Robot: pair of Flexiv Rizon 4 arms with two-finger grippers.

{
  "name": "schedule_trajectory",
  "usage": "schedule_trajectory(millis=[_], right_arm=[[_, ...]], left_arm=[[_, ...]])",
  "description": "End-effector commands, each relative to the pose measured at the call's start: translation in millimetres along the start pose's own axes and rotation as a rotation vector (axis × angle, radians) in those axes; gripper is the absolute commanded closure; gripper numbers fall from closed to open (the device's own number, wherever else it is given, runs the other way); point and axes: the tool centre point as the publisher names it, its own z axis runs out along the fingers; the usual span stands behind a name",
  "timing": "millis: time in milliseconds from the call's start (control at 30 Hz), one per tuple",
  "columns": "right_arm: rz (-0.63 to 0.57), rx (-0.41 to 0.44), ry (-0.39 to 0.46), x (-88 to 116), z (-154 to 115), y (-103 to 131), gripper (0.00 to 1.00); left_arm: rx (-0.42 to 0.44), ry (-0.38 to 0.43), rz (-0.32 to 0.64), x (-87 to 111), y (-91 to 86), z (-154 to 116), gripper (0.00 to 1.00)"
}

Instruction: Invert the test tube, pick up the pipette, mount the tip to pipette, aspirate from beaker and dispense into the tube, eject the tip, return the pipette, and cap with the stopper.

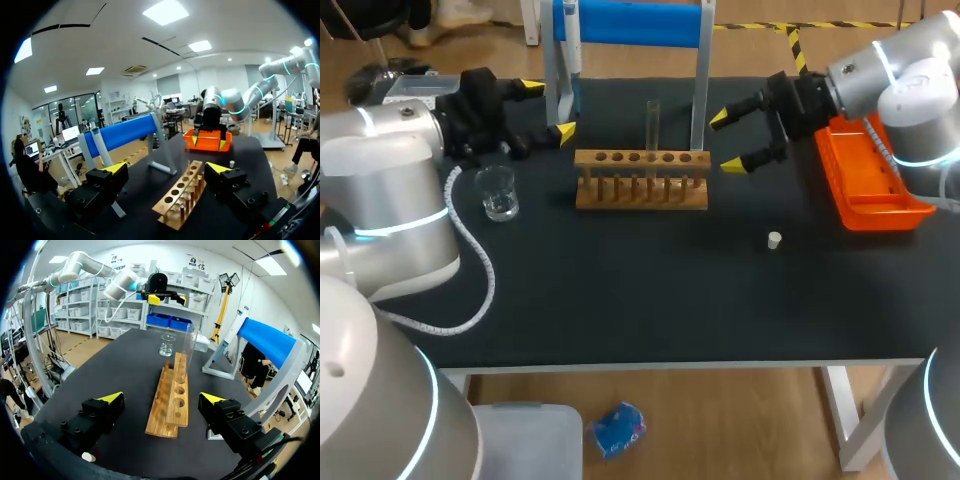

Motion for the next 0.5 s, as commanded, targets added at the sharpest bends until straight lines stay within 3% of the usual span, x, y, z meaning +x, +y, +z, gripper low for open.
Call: schedule_trajectory(millis=[33,233,300,500], right_arm=[[0.013,-0.013,-0.004,2,-2,5,0.00],[0.054,-0.087,-0.045,19,-9,22,0.00],[0.058,-0.116,-0.048,27,-12,30,0.00],[0.073,-0.184,-0.061,55,-18,53,0.00]], left_arm=[[0.014,-0.015,-0.003,-9.5,5.6,-11,0.00],[0.054,-0.031,-0.051,-34.7,15.2,-35,0.00],[0.104,-0.008,-0.079,-44.2,19.2,-45,0.00],[0.076,-0.062,-0.076,-75.1,33.0,-71,0.00]])
